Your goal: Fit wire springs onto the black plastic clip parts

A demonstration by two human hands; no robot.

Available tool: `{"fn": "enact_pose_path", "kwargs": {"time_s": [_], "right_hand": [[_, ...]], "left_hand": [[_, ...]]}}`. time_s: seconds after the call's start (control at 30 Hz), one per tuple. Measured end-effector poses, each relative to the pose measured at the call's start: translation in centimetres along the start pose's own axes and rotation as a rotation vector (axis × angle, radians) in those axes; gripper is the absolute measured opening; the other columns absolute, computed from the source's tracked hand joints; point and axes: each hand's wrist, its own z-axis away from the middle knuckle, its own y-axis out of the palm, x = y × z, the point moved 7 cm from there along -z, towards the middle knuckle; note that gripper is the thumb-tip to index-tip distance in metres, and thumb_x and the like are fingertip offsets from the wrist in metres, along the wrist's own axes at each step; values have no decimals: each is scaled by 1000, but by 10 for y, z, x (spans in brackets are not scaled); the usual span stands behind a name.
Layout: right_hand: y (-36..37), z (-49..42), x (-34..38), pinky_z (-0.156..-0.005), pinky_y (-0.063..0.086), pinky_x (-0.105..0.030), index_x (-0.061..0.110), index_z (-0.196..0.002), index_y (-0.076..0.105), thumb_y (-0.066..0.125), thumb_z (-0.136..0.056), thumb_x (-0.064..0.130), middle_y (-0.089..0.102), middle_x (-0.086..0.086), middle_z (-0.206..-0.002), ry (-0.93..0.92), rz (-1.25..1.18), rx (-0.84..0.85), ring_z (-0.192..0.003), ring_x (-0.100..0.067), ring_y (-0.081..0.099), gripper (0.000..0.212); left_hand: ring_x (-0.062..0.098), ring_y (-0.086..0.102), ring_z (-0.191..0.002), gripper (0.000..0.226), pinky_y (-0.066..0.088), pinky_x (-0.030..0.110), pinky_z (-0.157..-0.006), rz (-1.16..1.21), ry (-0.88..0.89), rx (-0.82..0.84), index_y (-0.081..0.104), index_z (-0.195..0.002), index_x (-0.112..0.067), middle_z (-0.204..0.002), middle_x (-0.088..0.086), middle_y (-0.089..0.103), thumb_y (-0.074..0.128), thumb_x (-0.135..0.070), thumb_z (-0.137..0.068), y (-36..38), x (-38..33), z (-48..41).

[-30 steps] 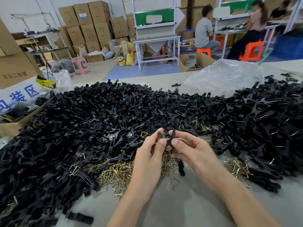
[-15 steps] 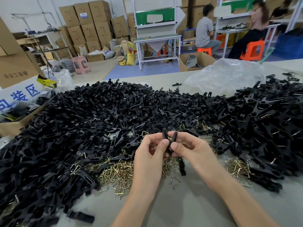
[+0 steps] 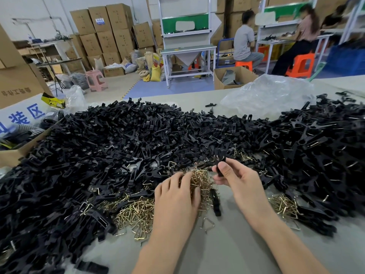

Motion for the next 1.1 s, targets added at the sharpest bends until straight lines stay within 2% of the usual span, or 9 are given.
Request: {"fn": "enact_pose_path", "kwargs": {"time_s": [0.13,0.27,0.4,0.5,0.67,0.77,0.9,1.0,1.1], "right_hand": [[0,0,-3,-82,58,-22,19,-96,76,63,-84,39,77,-8,-94,24,10,24,-79,-11,69,27],[0,0,-7,-85,57,-20,24,-109,74,63,-93,27,77,-3,-99,65,38,38,-91,-17,72,20],[2,1,-6,-95,57,-30,26,-107,73,60,-99,17,76,-4,-101,65,93,67,-96,-21,72,18],[0,3,-4,-87,57,-24,22,-118,72,60,-99,16,77,8,-103,62,124,64,-93,-13,72,23],[-1,3,-4,-94,53,-53,23,-133,66,65,-97,20,76,18,-101,69,192,48,-95,-35,69,36],[0,2,-4,-103,53,-37,24,-136,64,65,-97,17,75,19,-108,50,234,40,-100,-9,71,39],[5,2,2,-99,47,-16,54,-117,62,67,-96,11,71,28,-111,-32,275,82,-109,4,65,49],[10,4,5,-100,49,-19,51,-117,65,68,-94,5,68,18,-112,-89,283,107,-110,-1,64,52],[16,7,5,-101,51,-24,53,-116,68,70,-92,5,63,17,-109,-119,285,138,-110,-5,64,53]], "left_hand": [[17,56,-120,35,37,36,-103,6,-20,19,58,-132,-30,-131,-11,61,49,-45,-101,1,4,-6],[18,67,-101,17,47,38,-93,26,5,-59,69,-110,-25,-107,-10,71,65,-33,-95,-5,3,-5],[11,55,-107,14,33,28,-95,158,-52,-44,63,-111,-30,-110,-17,62,55,-34,-101,-4,6,-3],[0,50,-102,11,32,24,-89,362,-78,-145,58,-106,-35,-103,-26,55,51,-29,-102,-14,4,-3],[-13,43,-97,19,40,24,-88,426,-74,-291,60,-109,-31,-99,-29,53,44,-35,-99,-31,5,1],[-4,46,-94,21,44,28,-88,417,-77,-192,59,-104,-30,-99,-21,58,43,-43,-97,-23,5,-1],[-2,60,-91,21,46,15,-78,636,-128,-191,63,-106,-34,-94,-23,65,47,-44,-98,-26,7,-1],[-3,63,-82,10,44,7,-71,843,-231,-188,69,-97,-33,-89,-21,70,60,-30,-99,-25,10,-1],[7,64,-72,11,50,15,-66,1030,-326,-159,71,-88,-25,-79,-6,72,64,-24,-96,-19,14,-3]]}}
